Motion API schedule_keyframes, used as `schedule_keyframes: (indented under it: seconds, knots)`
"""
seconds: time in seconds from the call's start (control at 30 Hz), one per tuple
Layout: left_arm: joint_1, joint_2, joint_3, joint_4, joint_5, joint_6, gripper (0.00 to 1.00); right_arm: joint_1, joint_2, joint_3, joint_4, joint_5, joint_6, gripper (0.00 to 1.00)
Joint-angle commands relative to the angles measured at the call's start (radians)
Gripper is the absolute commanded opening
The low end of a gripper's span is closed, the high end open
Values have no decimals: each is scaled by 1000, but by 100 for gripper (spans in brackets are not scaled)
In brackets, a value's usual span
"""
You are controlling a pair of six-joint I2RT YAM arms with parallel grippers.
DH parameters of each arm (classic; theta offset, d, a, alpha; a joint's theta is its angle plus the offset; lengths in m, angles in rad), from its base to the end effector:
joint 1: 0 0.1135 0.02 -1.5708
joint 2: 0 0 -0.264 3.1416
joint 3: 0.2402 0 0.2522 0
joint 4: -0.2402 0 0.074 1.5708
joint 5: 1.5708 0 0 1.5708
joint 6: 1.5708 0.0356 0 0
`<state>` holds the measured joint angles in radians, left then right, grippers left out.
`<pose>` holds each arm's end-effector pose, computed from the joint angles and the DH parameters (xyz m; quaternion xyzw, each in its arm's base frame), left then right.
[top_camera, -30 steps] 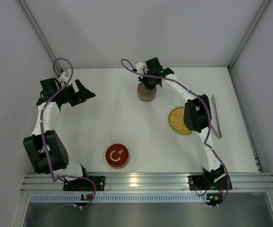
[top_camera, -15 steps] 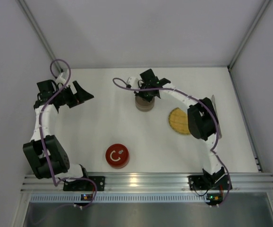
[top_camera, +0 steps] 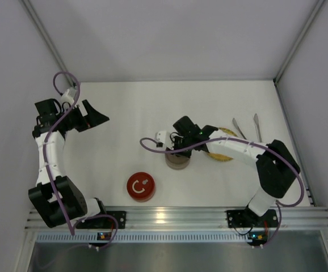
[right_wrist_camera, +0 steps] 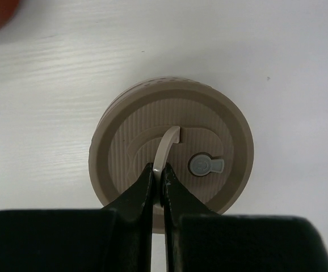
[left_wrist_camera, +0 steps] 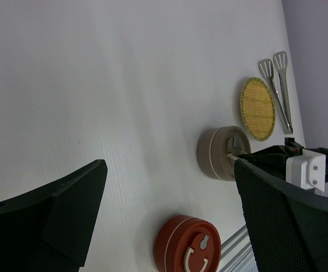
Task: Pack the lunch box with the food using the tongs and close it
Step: Close the box lid on the packing box.
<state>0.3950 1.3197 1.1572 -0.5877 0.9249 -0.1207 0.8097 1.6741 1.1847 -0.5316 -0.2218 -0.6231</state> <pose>0.2654 0.0798 0.3237 -0.0372 0.8389 -0.3565 0.4096 0.2347 0.2577 0.2212 -0.6508 0.7017 0.1312 0.2587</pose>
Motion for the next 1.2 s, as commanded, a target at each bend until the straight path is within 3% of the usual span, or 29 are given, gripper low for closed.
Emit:
schedule_keyframes:
  seconds: [0.0,0.2,0.6,0.77,1.0,1.17]
  knots:
    - [5,-30,33,-49,40,65,98,48,-54,-160,-44,-37,-42,0]
    - [5,-31,30,-64,34,81,98,91,-85,-201,-25,-31,17,0]
    - [4,-11,32,-77,0,112,98,206,121,-214,15,53,132,0]
    - [5,12,36,-78,2,110,98,200,109,-206,50,104,248,0]
    - [5,21,35,-69,3,99,98,151,64,-120,-50,39,456,0]
    - [5,23,32,-58,6,92,98,151,58,-117,-47,91,615,0]
